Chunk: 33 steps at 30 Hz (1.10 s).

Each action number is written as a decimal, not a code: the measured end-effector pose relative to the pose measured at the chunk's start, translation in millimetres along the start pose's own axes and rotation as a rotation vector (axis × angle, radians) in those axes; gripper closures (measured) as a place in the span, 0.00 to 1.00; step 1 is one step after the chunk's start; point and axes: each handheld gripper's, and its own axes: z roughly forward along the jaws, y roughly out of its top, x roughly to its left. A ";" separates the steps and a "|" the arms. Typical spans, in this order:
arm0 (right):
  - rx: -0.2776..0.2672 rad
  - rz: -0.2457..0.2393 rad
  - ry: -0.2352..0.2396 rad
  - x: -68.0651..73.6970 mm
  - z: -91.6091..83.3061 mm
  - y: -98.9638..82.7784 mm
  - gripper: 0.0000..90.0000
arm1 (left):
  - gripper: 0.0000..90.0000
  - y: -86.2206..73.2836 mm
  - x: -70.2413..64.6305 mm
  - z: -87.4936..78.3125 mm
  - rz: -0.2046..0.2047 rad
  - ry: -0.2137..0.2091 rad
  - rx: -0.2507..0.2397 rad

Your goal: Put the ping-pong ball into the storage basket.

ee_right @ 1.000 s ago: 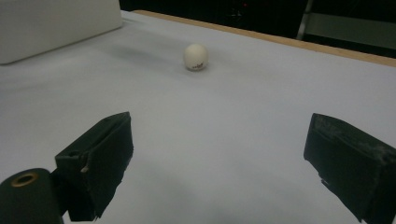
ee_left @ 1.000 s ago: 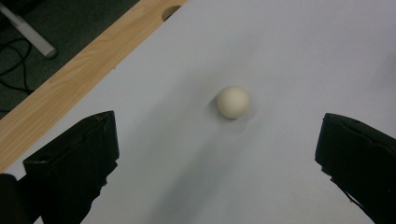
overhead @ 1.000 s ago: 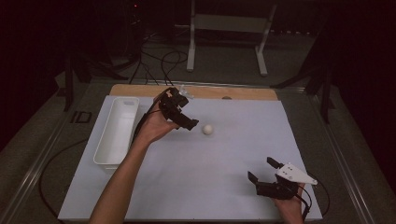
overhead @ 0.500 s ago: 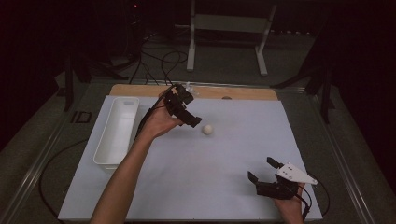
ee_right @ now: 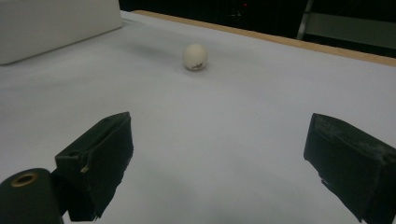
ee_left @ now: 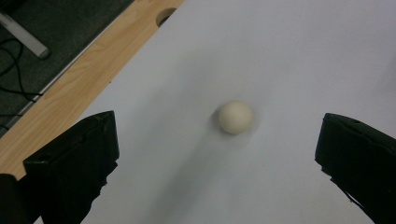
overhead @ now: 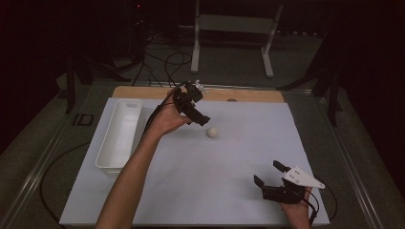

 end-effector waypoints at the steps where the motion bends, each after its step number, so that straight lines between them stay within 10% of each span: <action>1: -0.001 -0.001 0.000 -0.2 -0.1 0.1 0.09 | 0.00 0.3 0.5 0.7 -0.001 -0.004 0.002; 33: -0.003 -0.002 0.003 -0.9 -0.6 0.0 0.09 | 0.00 16.9 7.9 28.7 -0.007 -0.066 0.054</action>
